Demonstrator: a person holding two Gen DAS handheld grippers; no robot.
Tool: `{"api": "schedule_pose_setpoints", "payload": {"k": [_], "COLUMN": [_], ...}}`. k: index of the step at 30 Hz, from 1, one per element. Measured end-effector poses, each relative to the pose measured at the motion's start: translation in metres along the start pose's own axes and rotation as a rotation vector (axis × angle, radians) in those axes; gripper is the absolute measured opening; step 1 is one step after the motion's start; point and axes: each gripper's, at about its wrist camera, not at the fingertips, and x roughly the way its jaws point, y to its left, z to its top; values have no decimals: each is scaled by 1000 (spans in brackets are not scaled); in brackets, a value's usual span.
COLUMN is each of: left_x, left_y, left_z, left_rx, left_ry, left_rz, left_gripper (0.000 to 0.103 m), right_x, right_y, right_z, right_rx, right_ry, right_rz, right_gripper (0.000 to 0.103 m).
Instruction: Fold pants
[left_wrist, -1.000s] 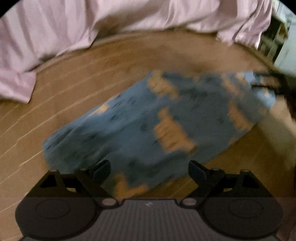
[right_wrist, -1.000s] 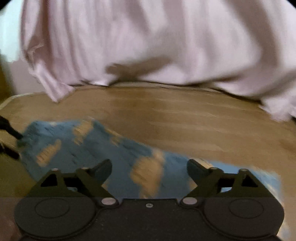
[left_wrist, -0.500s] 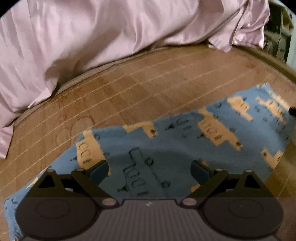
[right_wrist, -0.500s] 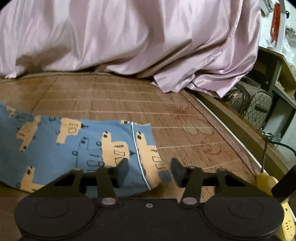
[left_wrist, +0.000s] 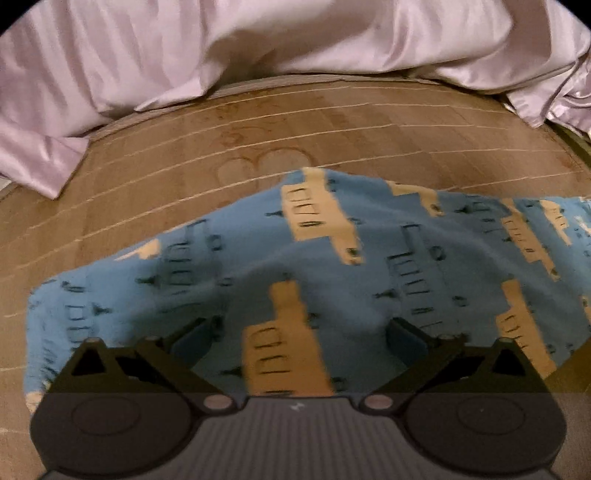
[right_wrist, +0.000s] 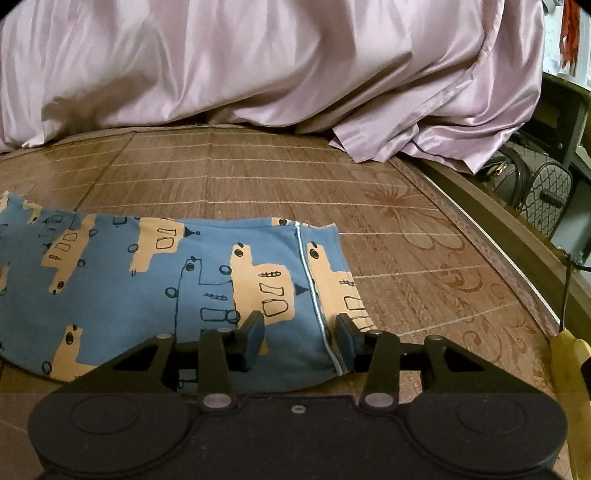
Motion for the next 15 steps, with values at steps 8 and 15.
{"api": "schedule_pose_setpoints", "payload": {"k": [8,15], "left_x": [-4,-20], "left_y": [52,89], "left_z": [-9,-13], "left_rx": [-32,-109], "left_ry": [15,61], "left_rz": [-16,52], "left_gripper": [103,101], "right_x": [-8,-34], "right_y": [25,19], "right_z": [6,16], "right_rx": [-66,3], "right_ry": [17,-3], "right_rz": [71,92], "right_gripper": [47,66]}}
